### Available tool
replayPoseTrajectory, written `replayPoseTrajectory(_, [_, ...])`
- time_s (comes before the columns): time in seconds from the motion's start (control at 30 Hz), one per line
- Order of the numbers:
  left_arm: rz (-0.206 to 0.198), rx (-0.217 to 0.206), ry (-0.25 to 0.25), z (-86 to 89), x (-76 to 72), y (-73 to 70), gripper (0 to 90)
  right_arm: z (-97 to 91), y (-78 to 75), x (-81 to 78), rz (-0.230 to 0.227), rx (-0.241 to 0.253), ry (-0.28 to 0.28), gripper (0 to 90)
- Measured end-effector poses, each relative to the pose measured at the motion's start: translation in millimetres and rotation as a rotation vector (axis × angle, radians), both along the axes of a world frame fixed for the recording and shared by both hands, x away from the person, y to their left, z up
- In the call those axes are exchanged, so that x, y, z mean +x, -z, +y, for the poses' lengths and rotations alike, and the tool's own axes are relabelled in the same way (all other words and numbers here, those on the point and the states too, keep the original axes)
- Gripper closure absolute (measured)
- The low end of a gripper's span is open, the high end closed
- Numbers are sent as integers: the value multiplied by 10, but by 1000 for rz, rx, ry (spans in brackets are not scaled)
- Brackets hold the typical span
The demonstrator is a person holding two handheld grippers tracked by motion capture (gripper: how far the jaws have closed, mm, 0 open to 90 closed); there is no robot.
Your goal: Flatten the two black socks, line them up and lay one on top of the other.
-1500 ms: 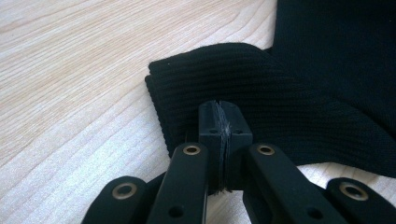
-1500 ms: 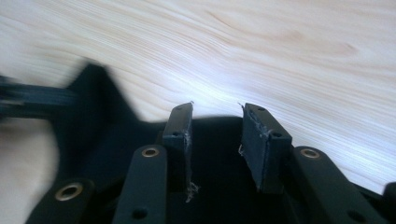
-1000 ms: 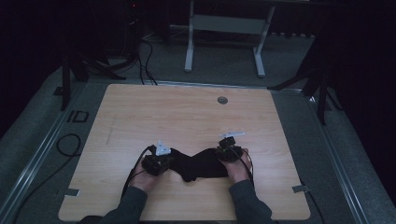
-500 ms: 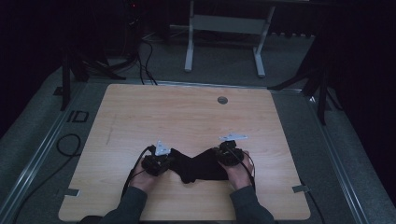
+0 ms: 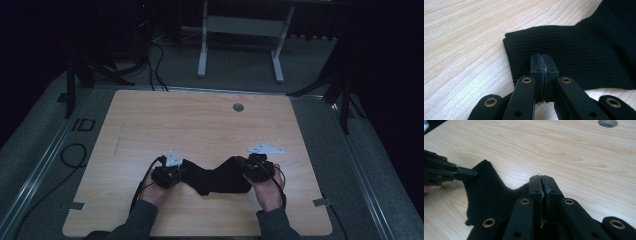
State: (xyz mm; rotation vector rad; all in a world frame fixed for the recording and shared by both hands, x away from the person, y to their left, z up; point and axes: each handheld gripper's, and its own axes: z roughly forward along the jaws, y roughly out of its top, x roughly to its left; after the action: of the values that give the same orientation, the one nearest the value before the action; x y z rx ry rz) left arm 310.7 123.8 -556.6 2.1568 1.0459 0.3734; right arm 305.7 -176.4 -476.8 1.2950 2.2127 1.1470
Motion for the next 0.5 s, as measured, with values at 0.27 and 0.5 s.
replayPoseTrajectory(0.27, [1,2,4,0,-4,-1,893,-156,44,-15,15,-1,41,862])
replayPoseTrajectory(0.5, [-1,7,9,-4,-8,-3,891,-256,137,-20,50,-13,57,856])
